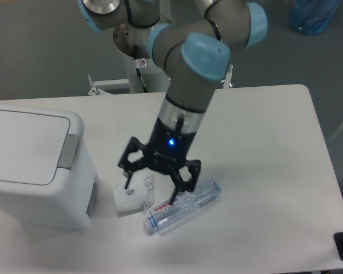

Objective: Open the trash can
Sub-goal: 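Lower the gripper fingers onto the lid edge beside the bin's grey latch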

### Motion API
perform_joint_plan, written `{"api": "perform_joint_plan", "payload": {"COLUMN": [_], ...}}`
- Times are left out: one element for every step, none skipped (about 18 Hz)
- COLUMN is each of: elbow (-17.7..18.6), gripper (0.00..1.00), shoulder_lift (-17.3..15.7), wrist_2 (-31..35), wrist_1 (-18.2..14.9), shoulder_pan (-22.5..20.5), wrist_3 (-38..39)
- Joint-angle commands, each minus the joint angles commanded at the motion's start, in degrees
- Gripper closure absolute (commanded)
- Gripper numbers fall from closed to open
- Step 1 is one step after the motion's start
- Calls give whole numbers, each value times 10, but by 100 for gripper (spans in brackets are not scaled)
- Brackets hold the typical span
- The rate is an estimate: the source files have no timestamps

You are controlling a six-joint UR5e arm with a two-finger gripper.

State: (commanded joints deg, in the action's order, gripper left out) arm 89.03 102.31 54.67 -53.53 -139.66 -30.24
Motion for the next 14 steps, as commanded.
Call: {"api": "perform_joint_plan", "payload": {"elbow": [1, 7, 13, 18, 20, 20, 20, 20, 23, 25, 25, 27, 33, 34], "gripper": [0, 0, 0, 0, 0, 0, 0, 0, 0, 0, 0, 0, 0, 0], "shoulder_lift": [-4, -11, -19, -25, -28, -29, -30, -32, -33, -32, -32, -32, -32, -31], "wrist_2": [0, 0, 0, 0, 0, 0, 0, 0, 1, 2, 3, 3, 3, 3], "wrist_1": [-1, -1, -1, -1, -1, -1, -1, -1, 0, 0, 0, 0, 0, 1], "shoulder_pan": [2, 3, 7, 12, 16, 19, 27, 37, 45, 51, 54, 58, 58, 59], "wrist_3": [0, 0, 0, 1, 1, 2, 6, 13, 20, 21, 21, 21, 20, 20]}}
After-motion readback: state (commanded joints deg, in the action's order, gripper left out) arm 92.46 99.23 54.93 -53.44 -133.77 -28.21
